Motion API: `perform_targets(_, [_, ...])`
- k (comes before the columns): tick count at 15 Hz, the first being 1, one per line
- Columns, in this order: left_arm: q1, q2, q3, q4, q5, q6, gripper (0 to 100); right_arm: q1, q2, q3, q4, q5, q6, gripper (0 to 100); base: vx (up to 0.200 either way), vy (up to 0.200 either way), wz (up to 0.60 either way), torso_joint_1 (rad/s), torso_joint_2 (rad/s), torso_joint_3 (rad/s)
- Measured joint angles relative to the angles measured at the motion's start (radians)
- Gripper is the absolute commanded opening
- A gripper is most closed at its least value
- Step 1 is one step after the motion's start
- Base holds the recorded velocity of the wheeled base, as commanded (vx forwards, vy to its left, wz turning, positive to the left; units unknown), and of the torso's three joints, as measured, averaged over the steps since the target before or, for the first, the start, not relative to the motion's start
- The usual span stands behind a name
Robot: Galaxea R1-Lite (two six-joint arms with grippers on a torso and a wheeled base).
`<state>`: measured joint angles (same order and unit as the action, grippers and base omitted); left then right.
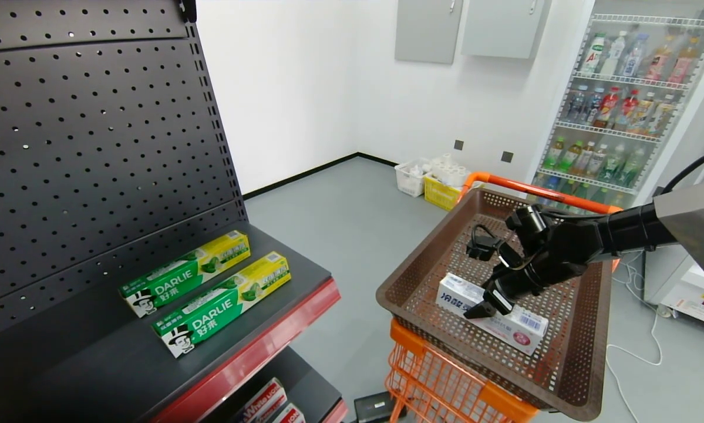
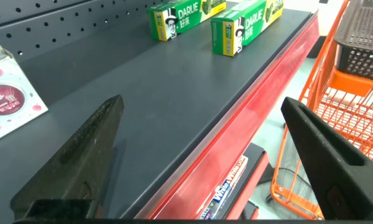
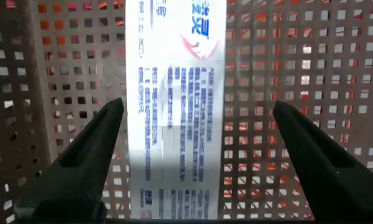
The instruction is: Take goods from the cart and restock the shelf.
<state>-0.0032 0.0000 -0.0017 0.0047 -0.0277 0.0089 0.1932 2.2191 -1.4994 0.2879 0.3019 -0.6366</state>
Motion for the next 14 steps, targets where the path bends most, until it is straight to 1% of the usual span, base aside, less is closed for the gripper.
perform_targets(5, [0.000, 0.000, 0.000, 0.000, 0.000, 0.000, 100, 0.001, 0.028, -0.035, 0.002, 0.000, 0.002, 100, 0.000, 0.000, 0.00, 0.000, 0.00, 0.000])
perform_targets(11, [0.000, 0.000, 0.000, 0.000, 0.000, 0.000, 100, 0.012, 0.056, -0.037, 0.005, -0.001, 0.012, 100, 0.000, 0.000, 0.00, 0.000, 0.00, 0.000])
perform_targets(12, [0.000, 0.000, 0.000, 0.000, 0.000, 0.000, 100, 0.014, 0.058, -0.037, 0.004, 0.000, 0.025, 0, 0.000, 0.000, 0.00, 0.000, 0.00, 0.000])
perform_targets(14, [0.000, 0.000, 0.000, 0.000, 0.000, 0.000, 100, 0.016, 0.062, -0.037, 0.002, -0.001, 0.030, 0, 0.000, 0.000, 0.00, 0.000, 0.00, 0.000])
